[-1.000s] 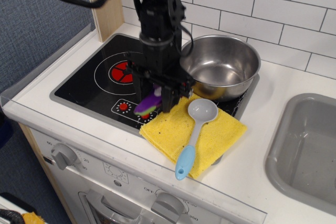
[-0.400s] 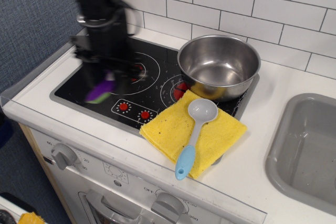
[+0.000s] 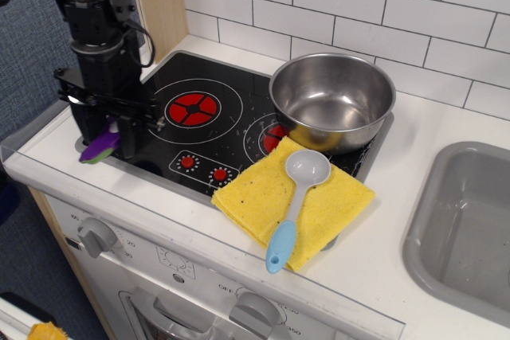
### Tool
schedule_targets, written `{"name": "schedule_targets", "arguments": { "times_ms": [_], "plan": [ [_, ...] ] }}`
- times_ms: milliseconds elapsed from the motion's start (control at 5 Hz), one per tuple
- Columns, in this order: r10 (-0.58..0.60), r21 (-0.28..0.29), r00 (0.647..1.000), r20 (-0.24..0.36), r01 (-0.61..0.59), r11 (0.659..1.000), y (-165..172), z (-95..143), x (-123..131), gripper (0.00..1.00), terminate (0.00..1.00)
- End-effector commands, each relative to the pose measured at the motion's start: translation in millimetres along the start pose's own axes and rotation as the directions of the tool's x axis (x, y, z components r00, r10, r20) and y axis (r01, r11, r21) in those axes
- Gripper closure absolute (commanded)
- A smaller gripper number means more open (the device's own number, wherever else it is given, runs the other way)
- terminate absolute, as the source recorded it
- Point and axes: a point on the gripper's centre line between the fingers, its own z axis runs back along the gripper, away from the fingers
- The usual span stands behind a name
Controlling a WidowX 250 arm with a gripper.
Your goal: Place the eggplant on the front left corner of the stove
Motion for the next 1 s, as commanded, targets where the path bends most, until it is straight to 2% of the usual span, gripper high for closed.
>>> {"name": "schedule_targets", "arguments": {
  "times_ms": [0,400,600,800],
  "plan": [
    [-0.004,0.063,1.000,-0.020,0.005,0.998,30.1,-5.1,16.2,1.00,0.00],
    [-0.017,0.067,0.999,-0.051,0.020,0.998,39.5,-16.4,19.1,1.00,0.00],
    [-0.019,0.063,0.999,-0.044,0.021,0.998,41.4,-14.6,16.2,0.00,0.00],
    [-0.027,0.068,1.000,-0.017,0.028,0.997,37.4,-4.2,19.7,0.00,0.00]
  ]
}}
